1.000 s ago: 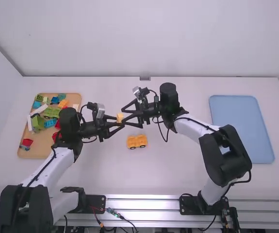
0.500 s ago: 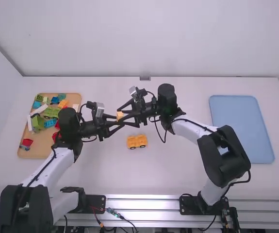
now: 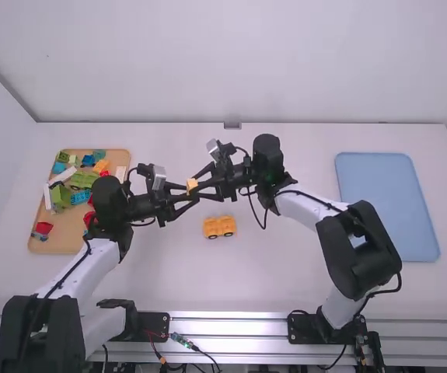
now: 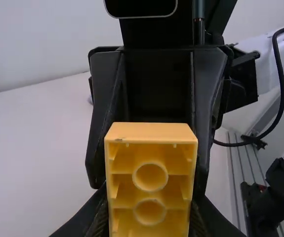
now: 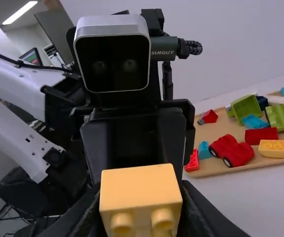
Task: Assemble lego blocks to make yellow taxi
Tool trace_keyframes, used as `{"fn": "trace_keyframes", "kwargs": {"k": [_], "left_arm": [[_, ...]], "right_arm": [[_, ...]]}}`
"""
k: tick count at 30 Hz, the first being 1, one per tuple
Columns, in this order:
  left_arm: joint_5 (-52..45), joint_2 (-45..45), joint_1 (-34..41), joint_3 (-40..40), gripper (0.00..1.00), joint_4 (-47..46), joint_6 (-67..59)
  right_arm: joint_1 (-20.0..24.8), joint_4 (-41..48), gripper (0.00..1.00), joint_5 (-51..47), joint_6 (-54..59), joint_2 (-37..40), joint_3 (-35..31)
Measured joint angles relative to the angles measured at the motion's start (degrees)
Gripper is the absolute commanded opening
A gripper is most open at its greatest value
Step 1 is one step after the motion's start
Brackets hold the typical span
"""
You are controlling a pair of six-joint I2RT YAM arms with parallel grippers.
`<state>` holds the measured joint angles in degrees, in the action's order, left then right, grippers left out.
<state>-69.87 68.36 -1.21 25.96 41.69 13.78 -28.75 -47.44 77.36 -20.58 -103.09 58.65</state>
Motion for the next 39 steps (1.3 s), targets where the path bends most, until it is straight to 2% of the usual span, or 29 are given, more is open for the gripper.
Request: {"fn": "trace_keyframes", "kwargs": {"k": [5,10,14,16,17,18,19,20,21,22,27,34,36,39], "left_arm": [[-0.2,0.0,0.0,-1.0,0.02,3.4,2.0],[-0.6,0.0,0.0,-1.1,0.02,4.2,3.0],[-0.7,0.0,0.0,-1.1,0.11,4.2,3.2],[-0.7,0.0,0.0,-1.1,0.21,4.3,3.2],[-0.8,0.0,0.0,-1.1,0.36,4.2,3.2],[-0.8,0.0,0.0,-1.1,0.36,4.2,3.2],[-0.8,0.0,0.0,-1.1,0.57,4.2,3.1],[-0.8,0.0,0.0,-1.1,0.72,3.7,3.2],[-0.6,0.0,0.0,-1.3,0.92,3.6,3.2],[-0.6,0.0,0.0,-1.4,0.99,3.6,3.2],[-0.6,0.0,0.0,-1.6,0.99,3.2,3.4],[1.8,0.0,-0.1,-1.6,0.99,-0.5,2.7],[2.8,0.0,-0.1,-1.5,0.99,-5.0,1.3],[5.5,0.0,0.0,0.1,0.99,-15.2,-1.0]], "right_arm": [[0.0,-1.3,0.32,1.0,0.0,0.0,0.0],[-0.2,-3.0,0.23,1.4,-1.0,0.0,0.0],[-0.3,-3.2,0.14,1.5,-1.4,-0.1,0.0],[-0.4,-3.5,0.11,1.4,-1.6,-0.1,0.0],[-0.4,-3.7,0.11,1.5,-1.6,-0.1,0.0],[-0.4,-3.7,0.11,1.5,-1.6,-0.1,0.0],[-0.4,-4.0,0.11,1.5,-1.8,-0.2,0.0],[-0.5,-4.2,0.11,1.5,-2.0,-0.2,0.0],[-0.7,-4.7,0.11,1.6,-2.2,-0.2,0.0],[-0.8,-4.7,0.11,1.6,-2.3,-0.2,0.0],[-0.5,-4.7,0.11,0.4,-3.4,-0.2,0.0],[4.5,-3.4,0.11,-2.1,-5.3,-0.2,0.0],[7.0,1.1,0.08,-2.8,-5.6,-0.2,0.3],[10.3,13.3,0.08,-6.6,-3.7,-0.2,1.7]]}}
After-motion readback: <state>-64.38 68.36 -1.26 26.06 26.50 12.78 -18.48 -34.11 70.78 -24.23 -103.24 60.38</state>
